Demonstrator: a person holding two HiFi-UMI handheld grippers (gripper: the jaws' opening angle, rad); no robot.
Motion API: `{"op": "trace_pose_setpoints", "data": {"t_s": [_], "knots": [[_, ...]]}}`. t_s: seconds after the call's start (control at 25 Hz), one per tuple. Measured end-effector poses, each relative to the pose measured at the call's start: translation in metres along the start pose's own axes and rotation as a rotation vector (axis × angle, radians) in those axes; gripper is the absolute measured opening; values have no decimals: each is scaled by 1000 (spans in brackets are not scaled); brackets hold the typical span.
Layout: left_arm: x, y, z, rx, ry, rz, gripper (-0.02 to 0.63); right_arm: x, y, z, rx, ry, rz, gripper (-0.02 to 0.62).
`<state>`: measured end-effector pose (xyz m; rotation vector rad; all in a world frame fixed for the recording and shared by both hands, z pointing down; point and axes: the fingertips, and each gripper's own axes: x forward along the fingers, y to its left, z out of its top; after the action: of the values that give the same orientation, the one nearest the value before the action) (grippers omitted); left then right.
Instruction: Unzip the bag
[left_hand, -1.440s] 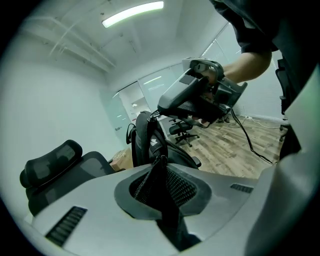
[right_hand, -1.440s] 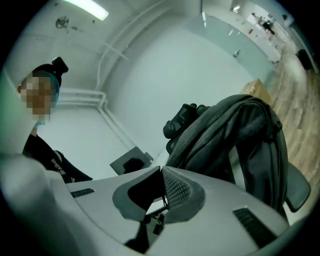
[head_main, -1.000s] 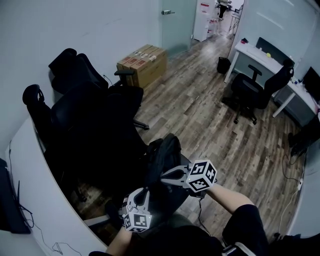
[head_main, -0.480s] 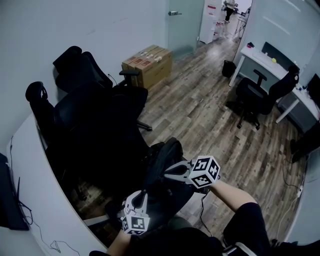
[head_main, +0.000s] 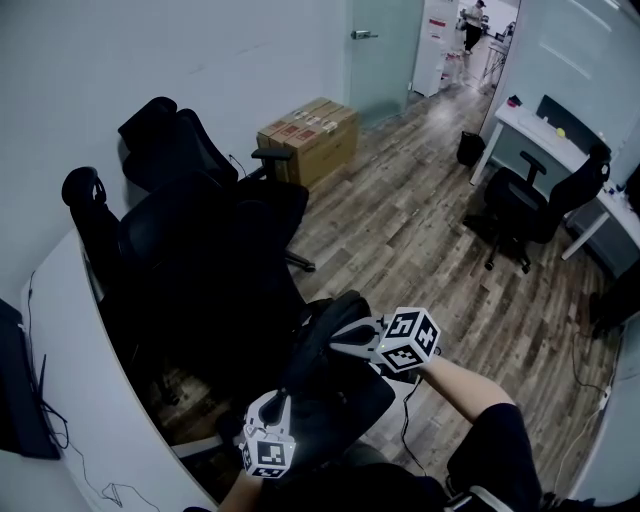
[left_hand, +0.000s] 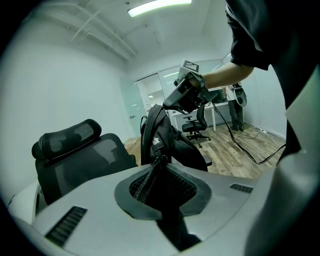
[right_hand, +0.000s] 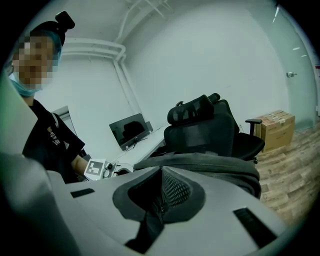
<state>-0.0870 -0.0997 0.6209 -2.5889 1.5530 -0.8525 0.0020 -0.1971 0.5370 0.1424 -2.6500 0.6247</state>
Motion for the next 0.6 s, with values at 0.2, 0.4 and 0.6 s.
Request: {"op": "trace_pose_setpoints", "data": {"t_s": [0.2, 0.4, 0.6], "knots": [[2, 17, -4, -31, 19, 38, 54, 3, -23, 9, 5, -5, -17, 48], [2, 45, -14, -66, 49, 85, 54, -6, -59, 18, 45, -25, -72, 48], [7, 63, -18, -66, 63, 113, 54, -5, -75, 18, 72, -35, -98, 48]]}}
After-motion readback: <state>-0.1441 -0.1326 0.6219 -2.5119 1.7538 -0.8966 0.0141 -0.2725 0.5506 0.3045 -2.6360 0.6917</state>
